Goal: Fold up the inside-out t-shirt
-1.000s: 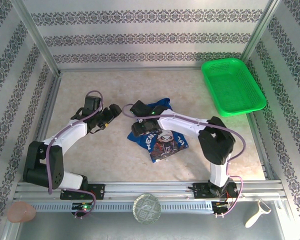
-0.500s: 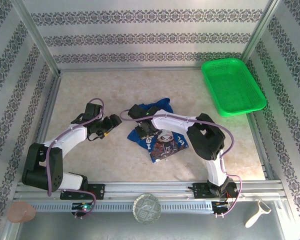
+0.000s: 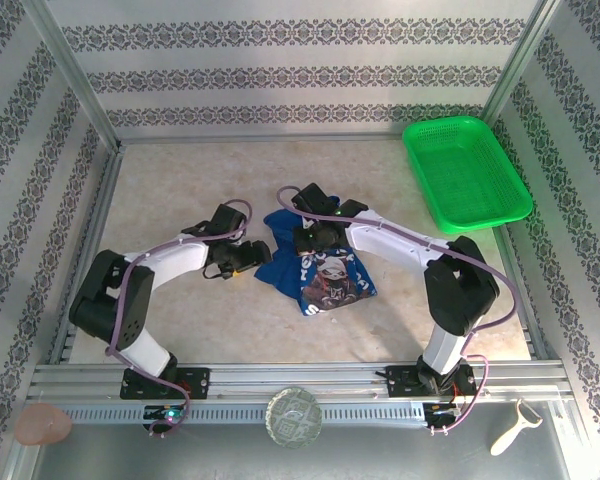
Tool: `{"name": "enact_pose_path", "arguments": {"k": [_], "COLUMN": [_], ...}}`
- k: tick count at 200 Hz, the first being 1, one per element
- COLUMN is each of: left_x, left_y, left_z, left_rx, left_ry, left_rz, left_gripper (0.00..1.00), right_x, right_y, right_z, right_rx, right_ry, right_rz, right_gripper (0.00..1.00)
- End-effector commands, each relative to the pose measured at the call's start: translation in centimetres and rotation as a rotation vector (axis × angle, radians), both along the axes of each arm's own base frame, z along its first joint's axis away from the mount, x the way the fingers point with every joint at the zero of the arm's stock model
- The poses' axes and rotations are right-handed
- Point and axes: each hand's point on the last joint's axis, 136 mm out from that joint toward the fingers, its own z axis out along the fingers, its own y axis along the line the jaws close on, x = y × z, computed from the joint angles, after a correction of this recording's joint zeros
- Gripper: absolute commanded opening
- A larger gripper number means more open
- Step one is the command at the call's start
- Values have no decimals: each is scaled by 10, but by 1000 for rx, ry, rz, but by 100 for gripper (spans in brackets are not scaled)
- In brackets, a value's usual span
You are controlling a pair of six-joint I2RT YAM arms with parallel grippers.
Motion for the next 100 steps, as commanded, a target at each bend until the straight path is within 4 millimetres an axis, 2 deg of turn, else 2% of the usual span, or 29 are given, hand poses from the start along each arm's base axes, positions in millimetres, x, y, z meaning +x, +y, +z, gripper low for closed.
{"name": "enact_pose_path", "arguments": {"k": [1,39,60,82,100], "left_x": [3,7,7,9,13], "left_y": [-5,-26,-36,-45,-49], "left_z": [-3,-14,-24,-27,-11], "left_rx": [80,107,109,100,67], "left_ry": [-5,-6,8,2,-57], "left_rz": [-56,-111,-138,-155,-140], "left_gripper": [76,62,35,1,0], "right_x": [-6,-7,-6,-5,-3], "right_y": [5,4,3,0,-2], "right_z": [-2,-6,-4,-2,1], "right_rx": [44,58,76,101,127], "right_ry": [22,30,30,31,29], "right_rz": [-13,-35,-53,-80,-102], "right_gripper": [0,0,0,0,0]}}
